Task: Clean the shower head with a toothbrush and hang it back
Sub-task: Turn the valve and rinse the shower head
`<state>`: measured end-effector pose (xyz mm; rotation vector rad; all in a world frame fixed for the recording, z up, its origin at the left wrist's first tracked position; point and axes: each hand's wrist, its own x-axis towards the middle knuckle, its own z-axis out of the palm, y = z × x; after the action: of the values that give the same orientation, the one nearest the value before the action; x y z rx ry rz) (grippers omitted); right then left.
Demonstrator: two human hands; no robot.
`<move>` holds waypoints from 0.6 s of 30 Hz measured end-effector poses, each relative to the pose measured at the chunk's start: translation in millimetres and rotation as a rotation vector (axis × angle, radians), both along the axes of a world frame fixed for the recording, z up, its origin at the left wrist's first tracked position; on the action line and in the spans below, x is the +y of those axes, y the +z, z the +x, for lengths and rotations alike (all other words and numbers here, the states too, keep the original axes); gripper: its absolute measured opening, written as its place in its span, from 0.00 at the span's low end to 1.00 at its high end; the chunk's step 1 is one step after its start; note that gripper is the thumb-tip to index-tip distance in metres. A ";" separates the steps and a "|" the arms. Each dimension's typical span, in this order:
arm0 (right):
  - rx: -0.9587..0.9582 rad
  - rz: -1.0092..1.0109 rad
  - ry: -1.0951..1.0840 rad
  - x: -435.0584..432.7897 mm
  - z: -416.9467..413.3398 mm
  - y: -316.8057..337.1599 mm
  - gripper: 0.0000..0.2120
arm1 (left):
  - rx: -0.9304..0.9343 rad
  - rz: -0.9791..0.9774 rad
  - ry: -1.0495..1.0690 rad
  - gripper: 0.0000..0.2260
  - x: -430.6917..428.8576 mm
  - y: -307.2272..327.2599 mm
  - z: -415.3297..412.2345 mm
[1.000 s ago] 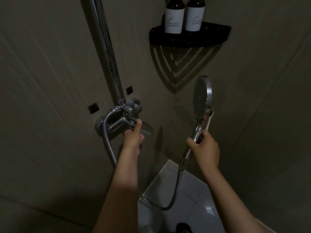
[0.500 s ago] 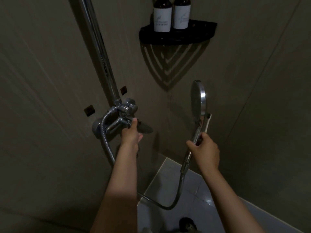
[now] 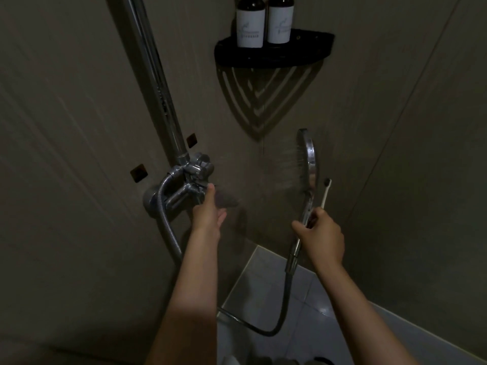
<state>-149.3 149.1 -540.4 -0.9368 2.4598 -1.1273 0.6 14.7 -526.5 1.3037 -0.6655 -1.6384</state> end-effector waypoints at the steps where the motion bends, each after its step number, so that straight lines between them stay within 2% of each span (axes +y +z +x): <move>1: 0.002 0.000 0.000 0.0 -0.2 -0.6 0.09 | 0.012 0.002 -0.018 0.23 1.4 -2.7 -0.8; 5: 0.007 0.002 -0.017 2.0 -2.4 -2.2 0.08 | 0.017 0.028 -0.115 0.26 9.5 -20.1 -8.7; 8: 0.007 -0.003 -0.032 5.8 -5.2 -2.4 0.08 | 0.002 0.074 -0.221 0.23 21.7 -30.1 -23.0; 15: -0.006 -0.034 -0.091 27.5 -23.8 -3.7 0.09 | 0.005 0.013 -0.820 0.11 76.8 -38.9 -66.4; 18: -0.011 -0.059 -0.138 44.2 -36.4 -3.7 0.10 | -0.023 -0.023 -0.971 0.10 97.7 -44.3 -87.0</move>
<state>-185.7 193.3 -544.1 -0.7851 2.5277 -1.2523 -86.4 112.5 -570.7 1.0184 -1.4750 -2.3439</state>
